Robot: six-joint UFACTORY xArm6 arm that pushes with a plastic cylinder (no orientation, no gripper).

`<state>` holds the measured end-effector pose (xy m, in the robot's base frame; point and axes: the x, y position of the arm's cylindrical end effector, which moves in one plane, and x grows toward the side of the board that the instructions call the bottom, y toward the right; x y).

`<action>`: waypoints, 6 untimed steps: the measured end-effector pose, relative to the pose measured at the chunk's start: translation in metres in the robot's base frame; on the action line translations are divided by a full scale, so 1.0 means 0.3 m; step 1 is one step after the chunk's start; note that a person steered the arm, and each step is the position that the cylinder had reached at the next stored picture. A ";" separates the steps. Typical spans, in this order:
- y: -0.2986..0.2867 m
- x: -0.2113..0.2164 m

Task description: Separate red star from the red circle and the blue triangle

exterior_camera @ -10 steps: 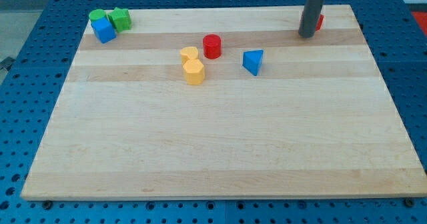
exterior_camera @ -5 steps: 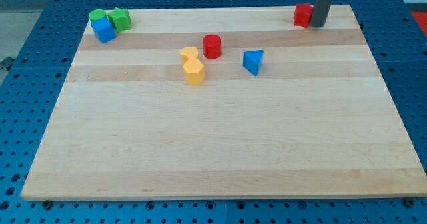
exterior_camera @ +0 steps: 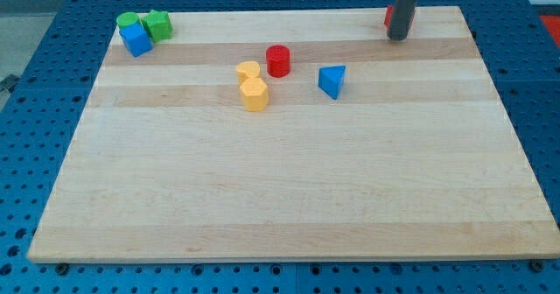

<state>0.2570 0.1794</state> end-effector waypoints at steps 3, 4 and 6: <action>-0.136 0.011; -0.321 -0.027; -0.781 0.104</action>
